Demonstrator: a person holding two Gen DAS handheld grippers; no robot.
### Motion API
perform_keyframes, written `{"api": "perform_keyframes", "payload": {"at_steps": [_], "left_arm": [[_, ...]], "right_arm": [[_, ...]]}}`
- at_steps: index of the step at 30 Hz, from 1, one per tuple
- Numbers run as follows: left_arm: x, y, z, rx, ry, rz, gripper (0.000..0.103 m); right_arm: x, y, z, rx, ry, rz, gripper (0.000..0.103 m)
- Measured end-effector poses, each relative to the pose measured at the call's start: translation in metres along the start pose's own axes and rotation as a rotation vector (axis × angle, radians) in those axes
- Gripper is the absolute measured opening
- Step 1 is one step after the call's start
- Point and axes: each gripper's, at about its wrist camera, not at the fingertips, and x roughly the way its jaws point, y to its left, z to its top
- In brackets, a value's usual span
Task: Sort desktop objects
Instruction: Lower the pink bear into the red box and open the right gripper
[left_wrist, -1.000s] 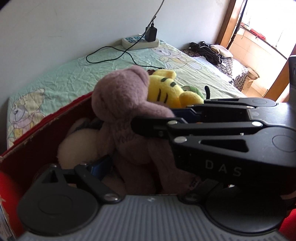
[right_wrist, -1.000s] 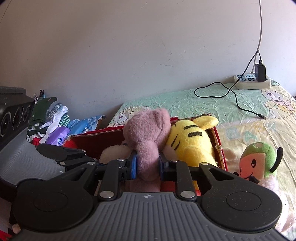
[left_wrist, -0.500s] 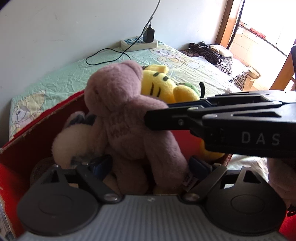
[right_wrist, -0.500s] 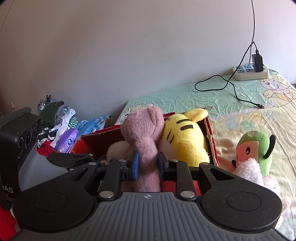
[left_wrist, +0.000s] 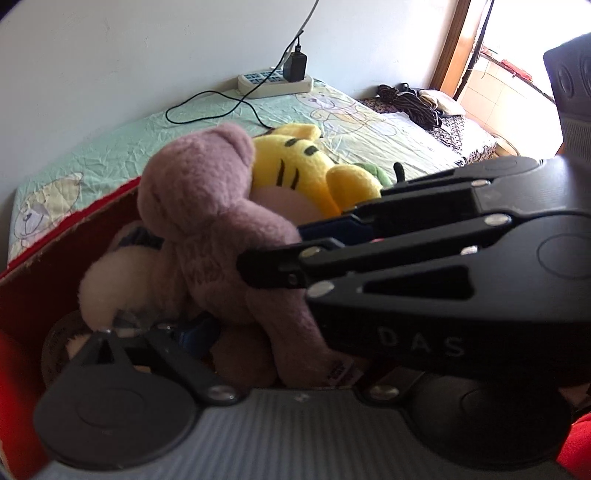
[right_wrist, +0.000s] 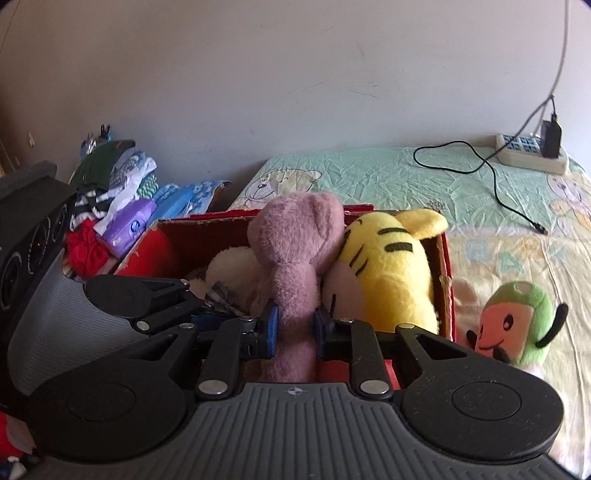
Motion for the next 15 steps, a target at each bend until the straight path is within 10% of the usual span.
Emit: {"api": "perform_keyframes", "payload": {"at_steps": [15], "left_arm": [[-0.004,-0.004,-0.003,-0.037,-0.027,0.007,0.096]], "right_arm": [[-0.004,-0.002,0.006,-0.017,0.038,-0.029,0.025]]}}
